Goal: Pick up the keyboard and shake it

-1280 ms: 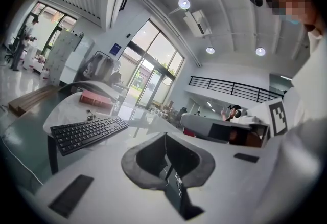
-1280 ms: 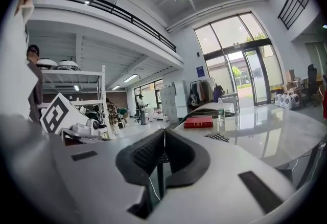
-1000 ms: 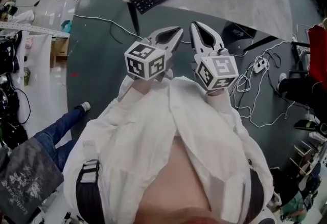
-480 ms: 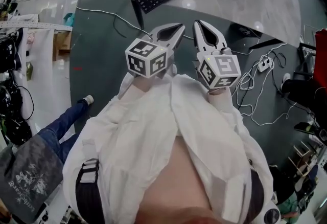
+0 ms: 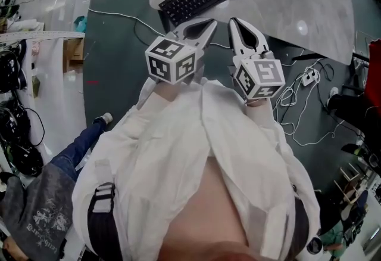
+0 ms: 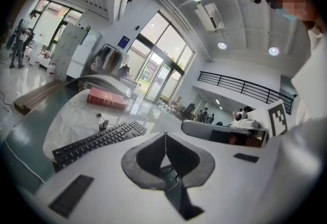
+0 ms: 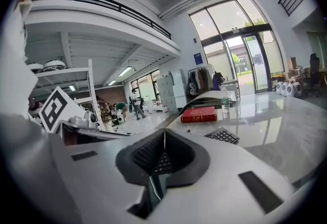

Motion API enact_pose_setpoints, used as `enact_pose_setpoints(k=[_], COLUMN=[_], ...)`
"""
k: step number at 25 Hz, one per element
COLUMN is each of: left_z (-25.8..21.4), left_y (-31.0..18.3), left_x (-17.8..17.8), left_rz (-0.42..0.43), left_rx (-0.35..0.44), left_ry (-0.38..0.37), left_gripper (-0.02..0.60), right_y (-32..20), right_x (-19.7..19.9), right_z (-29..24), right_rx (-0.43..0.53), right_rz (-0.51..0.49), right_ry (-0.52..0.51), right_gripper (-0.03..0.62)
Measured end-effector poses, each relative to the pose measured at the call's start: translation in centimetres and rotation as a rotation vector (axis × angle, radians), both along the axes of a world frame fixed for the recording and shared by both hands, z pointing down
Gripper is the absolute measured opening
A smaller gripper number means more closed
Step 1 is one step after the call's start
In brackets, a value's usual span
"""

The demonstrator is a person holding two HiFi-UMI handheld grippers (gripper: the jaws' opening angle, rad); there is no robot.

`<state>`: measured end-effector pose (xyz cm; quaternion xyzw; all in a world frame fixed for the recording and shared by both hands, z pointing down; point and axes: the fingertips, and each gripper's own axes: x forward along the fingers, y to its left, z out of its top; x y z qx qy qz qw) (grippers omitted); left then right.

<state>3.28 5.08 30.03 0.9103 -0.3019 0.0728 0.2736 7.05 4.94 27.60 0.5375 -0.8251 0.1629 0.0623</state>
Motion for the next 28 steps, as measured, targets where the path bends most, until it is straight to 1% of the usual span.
enact_pose_setpoints(k=[6,11,17,21,28], left_z=[-0.3,0.1,0.6,0.6,0.4], left_y=[-3.0,-5.0,-5.9,-6.1,-6.8], left_x=[0.1,-0.4,-0.9,-0.5,0.0], left_rz=[0.057,0.090,0.090,0.099,0.078], left_rx=[0.007,0.001,-0.026,-0.020,-0.023], left_ry=[0.015,0.009,0.037,0.030,0.020], left_gripper=[0.014,0.014,0.014,0.014,0.014], right_y=[-3.2,-5.1,-5.8,-6.3,-7.1], right_x=[0.1,-0.5,-1.4,-1.0,-0.5], right_z=[0.0,0.4,1.2,1.1,0.9], right_rx=[-0.001,-0.013,-0.033,-0.030,-0.029], right_rz=[0.047,0.076,0.068,0.066,0.040], right_ry=[0.003,-0.007,-0.004,-0.002,-0.003], right_gripper=[0.029,0.029,0.029,0.029,0.029])
